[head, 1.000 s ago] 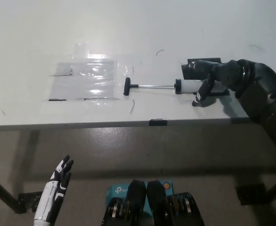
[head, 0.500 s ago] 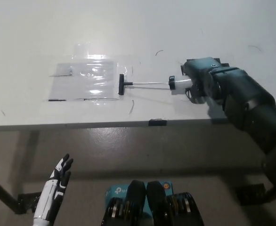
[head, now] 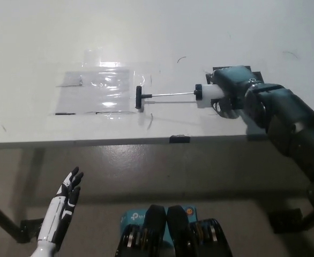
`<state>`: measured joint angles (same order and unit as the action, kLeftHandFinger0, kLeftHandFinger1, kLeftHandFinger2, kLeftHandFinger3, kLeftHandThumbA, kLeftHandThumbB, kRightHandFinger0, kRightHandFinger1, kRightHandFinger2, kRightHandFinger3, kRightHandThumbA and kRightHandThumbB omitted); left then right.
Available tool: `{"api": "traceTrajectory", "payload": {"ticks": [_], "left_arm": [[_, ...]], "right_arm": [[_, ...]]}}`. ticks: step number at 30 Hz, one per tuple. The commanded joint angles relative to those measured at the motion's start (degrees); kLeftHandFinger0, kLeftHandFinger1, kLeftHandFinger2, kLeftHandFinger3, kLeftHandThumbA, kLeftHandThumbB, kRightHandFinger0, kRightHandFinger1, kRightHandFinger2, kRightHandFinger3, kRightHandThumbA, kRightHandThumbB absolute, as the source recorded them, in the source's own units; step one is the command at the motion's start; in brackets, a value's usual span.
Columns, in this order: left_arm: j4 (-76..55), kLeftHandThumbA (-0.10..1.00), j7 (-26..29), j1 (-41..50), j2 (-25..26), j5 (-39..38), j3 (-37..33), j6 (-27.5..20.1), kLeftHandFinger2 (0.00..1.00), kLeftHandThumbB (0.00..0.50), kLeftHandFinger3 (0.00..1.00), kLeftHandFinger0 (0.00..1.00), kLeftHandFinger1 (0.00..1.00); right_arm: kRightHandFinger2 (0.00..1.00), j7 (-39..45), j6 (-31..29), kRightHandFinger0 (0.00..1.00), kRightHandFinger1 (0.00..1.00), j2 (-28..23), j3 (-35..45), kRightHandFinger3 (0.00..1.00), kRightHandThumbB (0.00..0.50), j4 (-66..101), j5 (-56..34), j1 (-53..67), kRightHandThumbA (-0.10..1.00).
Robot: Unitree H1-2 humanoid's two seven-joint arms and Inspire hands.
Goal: The robot uses right hand to pick up a small white air pumper and uses its left hand to compress it, and then puts it on the desk
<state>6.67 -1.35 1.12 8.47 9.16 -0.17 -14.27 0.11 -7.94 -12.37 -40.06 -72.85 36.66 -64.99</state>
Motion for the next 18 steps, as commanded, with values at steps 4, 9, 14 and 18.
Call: {"api": "traceTrajectory", "payload": {"ticks": [4,9,14,18], "left_arm": [[-1.72,1.0,0.2,-0.71,0.73,-0.55,0.35,-1.43,1.0,0.0,1.0,1.0,1.0],[-3.97,1.0,0.54,-0.98,0.05,-3.03,1.69,-2.16,1.0,0.028,1.0,1.0,1.0],[-10.49,1.0,0.35,-1.34,-0.58,-6.02,2.71,-0.11,1.0,0.025,1.0,1.0,1.0],[-15.32,0.97,0.06,-1.84,-1.37,-8.74,3.16,1.99,1.0,0.034,1.0,1.0,1.0]], "right_arm": [[0.81,-4.37,-5.43,0.03,0.51,-5.2,4.37,0.77,0.142,8.12,-0.84,1.55,-0.1],[0.71,2.87,-2.43,0.0,0.4,-10.0,8.89,0.68,0.13,27.6,-1.98,7.07,-0.1],[0.7,8.53,0.18,0.0,0.38,-13.53,10.72,0.67,0.137,45.07,-1.76,12.13,-0.1],[0.72,11.63,2.39,0.0,0.38,-14.24,11.8,0.69,0.142,53.55,-2.35,15.24,-0.1]]}}
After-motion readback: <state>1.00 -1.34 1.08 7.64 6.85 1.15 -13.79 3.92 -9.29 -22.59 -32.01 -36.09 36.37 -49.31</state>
